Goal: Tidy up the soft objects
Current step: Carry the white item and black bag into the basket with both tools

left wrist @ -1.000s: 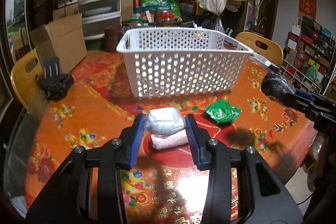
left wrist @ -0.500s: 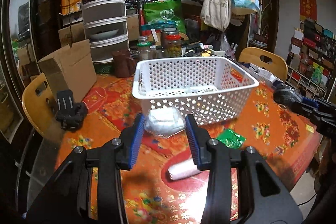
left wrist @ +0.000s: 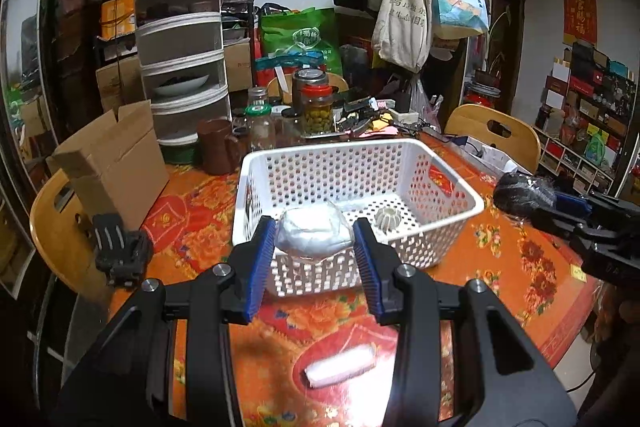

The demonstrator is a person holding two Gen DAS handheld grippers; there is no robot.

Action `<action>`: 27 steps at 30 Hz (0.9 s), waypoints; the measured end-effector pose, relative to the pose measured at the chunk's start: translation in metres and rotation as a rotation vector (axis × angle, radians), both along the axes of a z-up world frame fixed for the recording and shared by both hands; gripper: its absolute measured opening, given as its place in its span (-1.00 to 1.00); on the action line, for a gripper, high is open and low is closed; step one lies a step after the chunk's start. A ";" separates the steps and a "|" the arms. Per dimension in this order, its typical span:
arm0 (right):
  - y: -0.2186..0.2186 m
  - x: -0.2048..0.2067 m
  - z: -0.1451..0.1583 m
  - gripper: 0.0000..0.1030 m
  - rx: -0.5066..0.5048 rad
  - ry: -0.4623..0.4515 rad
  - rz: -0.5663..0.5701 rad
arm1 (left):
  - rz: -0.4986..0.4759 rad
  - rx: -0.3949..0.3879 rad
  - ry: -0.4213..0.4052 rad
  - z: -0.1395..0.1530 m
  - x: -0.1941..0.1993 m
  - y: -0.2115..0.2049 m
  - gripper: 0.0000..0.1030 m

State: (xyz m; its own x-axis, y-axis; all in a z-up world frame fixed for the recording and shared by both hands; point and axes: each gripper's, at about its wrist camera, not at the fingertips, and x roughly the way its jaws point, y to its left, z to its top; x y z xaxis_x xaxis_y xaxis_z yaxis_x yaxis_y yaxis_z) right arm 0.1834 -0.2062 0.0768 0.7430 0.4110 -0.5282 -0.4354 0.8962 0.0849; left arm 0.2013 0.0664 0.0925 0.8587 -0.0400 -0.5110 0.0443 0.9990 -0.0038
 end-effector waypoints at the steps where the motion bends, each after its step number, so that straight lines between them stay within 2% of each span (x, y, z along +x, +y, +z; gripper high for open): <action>1: 0.001 0.005 0.003 -0.22 -0.002 0.003 0.002 | -0.001 -0.002 0.003 0.005 0.006 -0.001 -0.27; 7: 0.018 0.034 0.015 -0.22 -0.031 0.028 0.013 | 0.010 0.017 0.033 0.020 0.048 -0.010 -0.27; 14: 0.043 0.062 0.017 -0.22 -0.084 0.057 0.015 | 0.020 0.019 0.092 0.018 0.094 -0.015 -0.27; 20: 0.058 0.097 0.007 -0.22 -0.105 0.128 0.017 | 0.041 0.021 0.165 0.002 0.139 -0.018 -0.27; 23: 0.065 0.118 -0.004 -0.22 -0.127 0.177 0.009 | 0.043 0.002 0.238 -0.017 0.166 -0.017 -0.27; 27: 0.075 0.149 -0.028 -0.22 -0.158 0.260 0.000 | 0.064 0.019 0.316 -0.047 0.192 -0.017 -0.27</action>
State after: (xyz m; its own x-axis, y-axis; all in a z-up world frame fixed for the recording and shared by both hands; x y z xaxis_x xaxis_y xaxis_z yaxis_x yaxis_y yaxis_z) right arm 0.3328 -0.1316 0.0492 0.5746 0.3086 -0.7580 -0.4176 0.9071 0.0528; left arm 0.3933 0.0497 0.0455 0.6577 0.0213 -0.7530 -0.0193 0.9997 0.0114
